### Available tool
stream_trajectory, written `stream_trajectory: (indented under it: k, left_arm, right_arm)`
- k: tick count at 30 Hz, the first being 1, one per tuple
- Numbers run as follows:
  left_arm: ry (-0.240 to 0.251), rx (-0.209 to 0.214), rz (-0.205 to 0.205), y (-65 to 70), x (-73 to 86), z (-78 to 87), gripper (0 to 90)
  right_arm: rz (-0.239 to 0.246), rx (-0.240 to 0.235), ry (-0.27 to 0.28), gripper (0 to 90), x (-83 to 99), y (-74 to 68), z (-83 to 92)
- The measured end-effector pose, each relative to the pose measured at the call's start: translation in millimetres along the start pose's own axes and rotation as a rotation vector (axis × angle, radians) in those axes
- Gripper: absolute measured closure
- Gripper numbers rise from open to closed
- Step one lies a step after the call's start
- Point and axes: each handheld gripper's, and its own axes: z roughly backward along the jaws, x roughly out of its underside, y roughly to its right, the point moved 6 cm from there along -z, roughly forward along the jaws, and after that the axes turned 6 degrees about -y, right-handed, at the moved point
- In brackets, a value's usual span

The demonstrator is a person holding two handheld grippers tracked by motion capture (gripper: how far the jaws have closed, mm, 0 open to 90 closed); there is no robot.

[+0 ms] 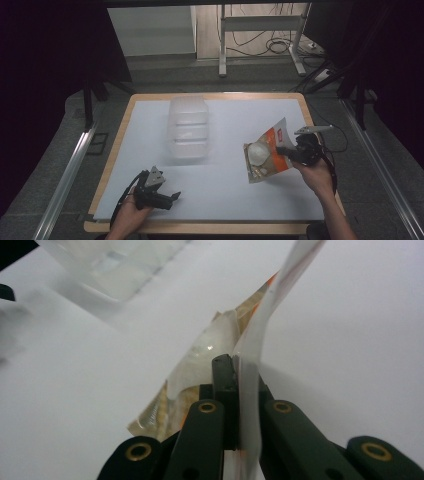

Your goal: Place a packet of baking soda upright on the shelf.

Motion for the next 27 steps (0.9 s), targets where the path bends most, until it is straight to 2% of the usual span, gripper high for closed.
stream_trajectory:
  k: [8,15,27]
  left_arm:
    - [0.013,0.014,0.007,-1.5,-0.5,2.6,4.0]
    - [0.014,0.017,0.008,-1.3,-0.7,2.7,4.0]
    - [0.018,0.014,0.010,-2.2,-0.8,3.2,4.0]
  right_arm:
    - [0.062,0.002,-0.008,89.0,-16.7,-14.4,3.2]
    - [0.069,-0.055,0.013,89.1,-27.5,-23.9,9.3]
    - [0.118,-0.028,0.039,89.1,-51.1,-28.4,19.2]
